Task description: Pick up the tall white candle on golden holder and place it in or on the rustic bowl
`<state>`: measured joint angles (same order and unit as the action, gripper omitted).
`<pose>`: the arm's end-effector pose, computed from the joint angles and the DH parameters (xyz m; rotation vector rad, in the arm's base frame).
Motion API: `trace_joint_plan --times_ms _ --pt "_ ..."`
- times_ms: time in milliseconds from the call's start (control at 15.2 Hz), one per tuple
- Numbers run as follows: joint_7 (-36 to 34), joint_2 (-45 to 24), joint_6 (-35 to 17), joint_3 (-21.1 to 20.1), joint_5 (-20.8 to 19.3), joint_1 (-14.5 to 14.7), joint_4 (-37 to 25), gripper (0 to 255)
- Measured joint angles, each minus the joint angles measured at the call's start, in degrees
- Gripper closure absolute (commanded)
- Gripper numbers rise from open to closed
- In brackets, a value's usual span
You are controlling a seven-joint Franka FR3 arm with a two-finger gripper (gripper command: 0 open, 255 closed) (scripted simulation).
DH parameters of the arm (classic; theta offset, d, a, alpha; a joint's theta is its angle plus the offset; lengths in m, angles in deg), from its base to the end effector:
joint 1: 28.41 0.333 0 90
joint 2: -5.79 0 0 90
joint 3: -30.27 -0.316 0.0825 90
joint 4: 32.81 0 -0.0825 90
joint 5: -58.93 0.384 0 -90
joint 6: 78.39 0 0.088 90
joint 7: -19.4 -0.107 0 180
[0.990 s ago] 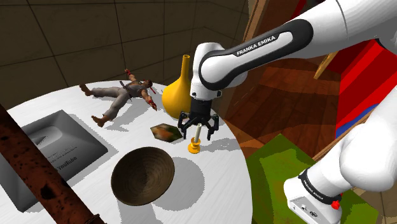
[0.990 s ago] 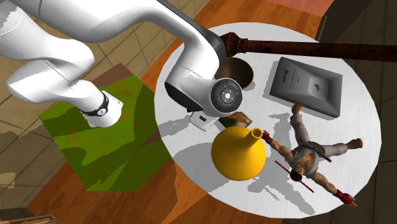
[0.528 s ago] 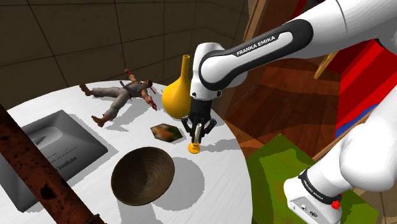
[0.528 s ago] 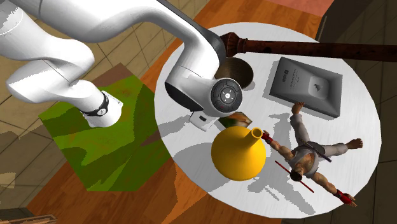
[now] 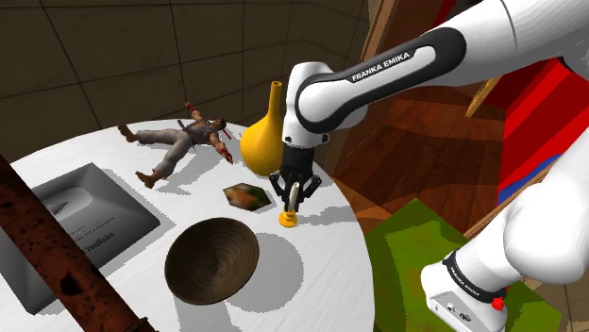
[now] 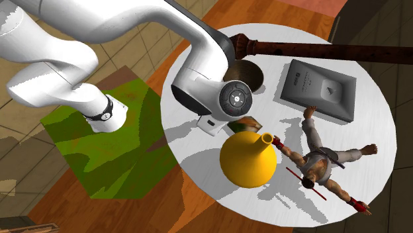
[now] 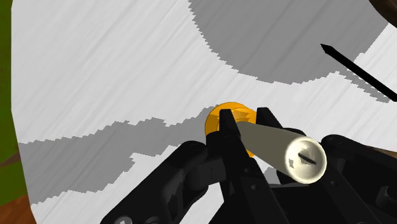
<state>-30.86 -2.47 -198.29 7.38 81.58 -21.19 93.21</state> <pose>0.4418 0.2773 0.3090 -2.8189 0.8568 0.6372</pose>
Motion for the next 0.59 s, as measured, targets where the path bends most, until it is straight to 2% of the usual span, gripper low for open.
trace_joint_plan --times_ms 594 --pt "-1.3 4.0 6.2 0.1 0.3 -0.5 -2.5 255"
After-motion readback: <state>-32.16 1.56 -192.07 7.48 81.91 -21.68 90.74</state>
